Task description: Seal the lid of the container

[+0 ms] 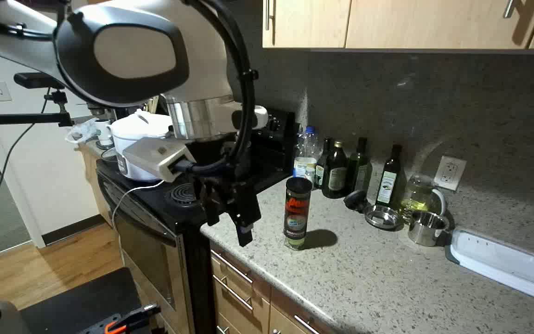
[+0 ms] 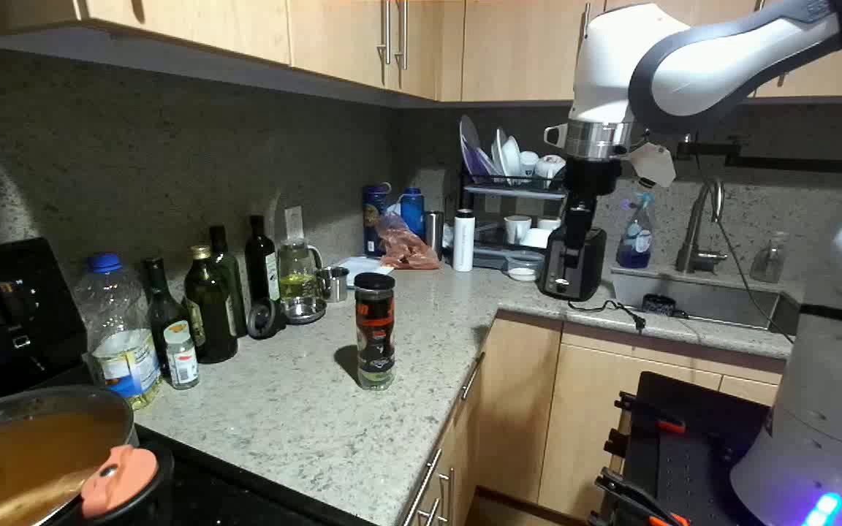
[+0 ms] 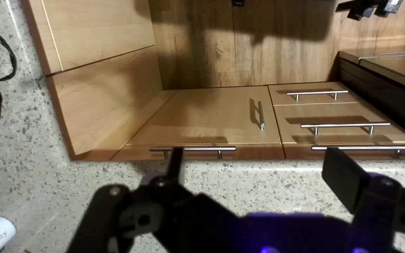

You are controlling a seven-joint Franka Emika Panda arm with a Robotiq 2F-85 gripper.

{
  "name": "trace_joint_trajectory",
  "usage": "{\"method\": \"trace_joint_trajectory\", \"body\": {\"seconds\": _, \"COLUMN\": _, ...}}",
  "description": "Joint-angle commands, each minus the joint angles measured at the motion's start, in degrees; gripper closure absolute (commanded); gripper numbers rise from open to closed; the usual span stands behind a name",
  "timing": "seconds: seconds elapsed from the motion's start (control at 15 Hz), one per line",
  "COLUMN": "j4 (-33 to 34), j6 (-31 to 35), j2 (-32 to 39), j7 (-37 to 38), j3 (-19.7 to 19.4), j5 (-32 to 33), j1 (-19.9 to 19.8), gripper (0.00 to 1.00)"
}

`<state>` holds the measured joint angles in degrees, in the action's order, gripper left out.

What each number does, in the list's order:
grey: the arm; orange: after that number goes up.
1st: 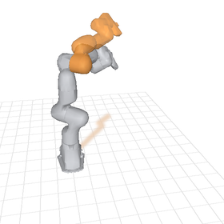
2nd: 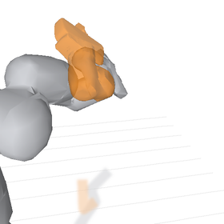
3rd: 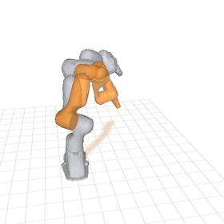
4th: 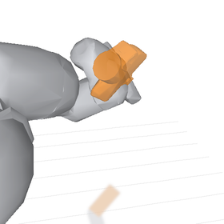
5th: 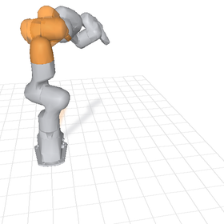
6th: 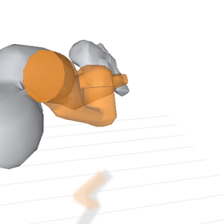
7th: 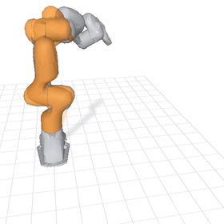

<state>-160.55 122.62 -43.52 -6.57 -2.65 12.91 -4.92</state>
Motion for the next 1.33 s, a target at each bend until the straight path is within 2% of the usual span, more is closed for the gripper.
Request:
{"method": "trace_joint_trajectory", "body": {"seconds": 0.0, "j4": 0.1, "j6": -0.2, "j2": 0.0, "j7": 0.1, "j3": -0.1, "j5": 0.1, "j1": 0.2, "gripper": 0.0}}
{"method": "trace_joint_trajectory", "body": {"seconds": 0.2, "j4": 0.1, "j6": -0.2, "j2": 0.2, "j7": 0.1, "j3": -0.1, "j5": 0.1, "j1": 0.2, "gripper": 0.0}}
{"method": "trace_joint_trajectory", "body": {"seconds": 0.33, "j4": 2.6, "j6": 0.8, "j2": 3.8, "j7": 0.1, "j3": -0.1, "j5": -1.8, "j1": 1.8, "gripper": 0.0}}
{"method": "trace_joint_trajectory", "body": {"seconds": 0.73, "j4": 11.6, "j6": -0.5, "j2": 14.5, "j7": 0.3, "j3": 1.9, "j5": -4.1, "j1": 5.7, "gripper": 0.0}}
{"method": "trace_joint_trajectory", "body": {"seconds": 1.2, "j4": 26.2, "j6": -1.6, "j2": 28.0, "j7": -1.4, "j3": 3.0, "j5": -3.8, "j1": 7.5, "gripper": 0.0}}
{"method": "trace_joint_trajectory", "body": {"seconds": 1.27, "j4": 28.3, "j6": -1.8, "j2": 29.8, "j7": -1.6, "j3": 3.1, "j5": -3.5, "j1": 7.6, "gripper": 0.18}}
